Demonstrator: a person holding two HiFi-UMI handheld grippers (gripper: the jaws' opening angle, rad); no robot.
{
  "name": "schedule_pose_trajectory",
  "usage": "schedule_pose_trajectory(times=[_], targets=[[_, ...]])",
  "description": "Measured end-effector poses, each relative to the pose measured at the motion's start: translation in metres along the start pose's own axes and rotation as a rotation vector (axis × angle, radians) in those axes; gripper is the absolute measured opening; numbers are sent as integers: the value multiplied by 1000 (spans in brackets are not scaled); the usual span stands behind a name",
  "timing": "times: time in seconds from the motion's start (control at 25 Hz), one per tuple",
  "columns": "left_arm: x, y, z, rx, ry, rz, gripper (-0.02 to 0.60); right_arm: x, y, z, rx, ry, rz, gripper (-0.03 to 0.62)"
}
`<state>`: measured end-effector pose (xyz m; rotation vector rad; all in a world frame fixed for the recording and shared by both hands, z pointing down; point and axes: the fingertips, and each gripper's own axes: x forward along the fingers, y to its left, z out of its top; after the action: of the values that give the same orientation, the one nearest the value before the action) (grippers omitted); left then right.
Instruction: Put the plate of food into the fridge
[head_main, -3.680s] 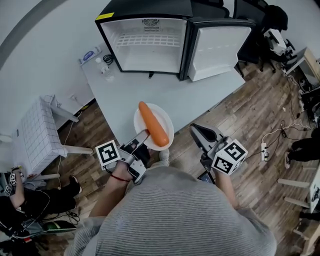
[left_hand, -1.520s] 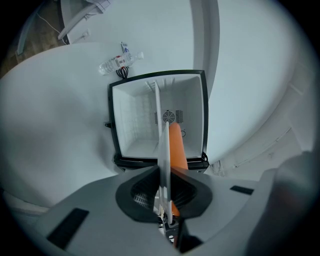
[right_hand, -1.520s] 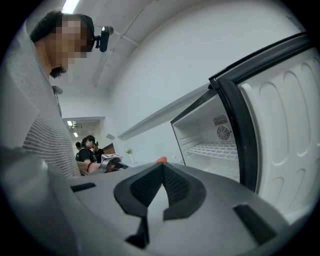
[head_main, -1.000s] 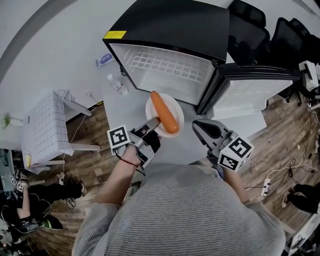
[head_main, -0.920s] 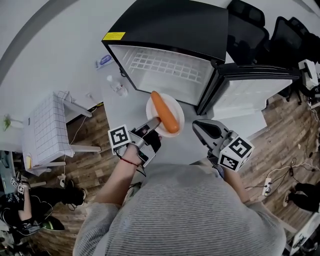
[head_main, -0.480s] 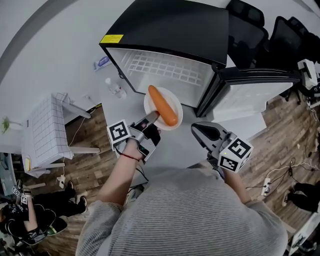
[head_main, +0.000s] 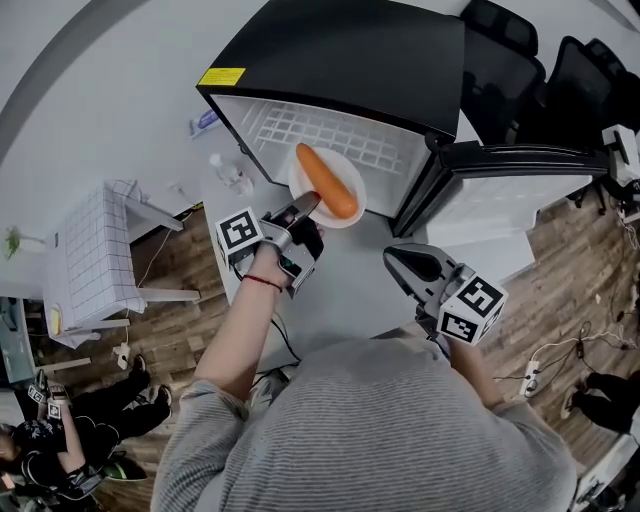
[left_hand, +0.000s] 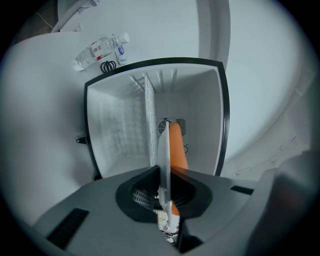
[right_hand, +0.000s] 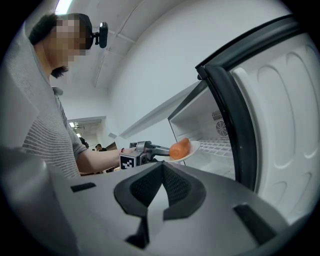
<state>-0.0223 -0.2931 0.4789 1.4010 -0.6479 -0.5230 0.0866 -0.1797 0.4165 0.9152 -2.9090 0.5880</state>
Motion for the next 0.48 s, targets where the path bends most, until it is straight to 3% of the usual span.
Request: schedule_pose_trajectory(times=[0.48], targets=[[32, 17, 31, 34, -48, 59, 37, 2, -11, -3, 10, 19, 7, 12]])
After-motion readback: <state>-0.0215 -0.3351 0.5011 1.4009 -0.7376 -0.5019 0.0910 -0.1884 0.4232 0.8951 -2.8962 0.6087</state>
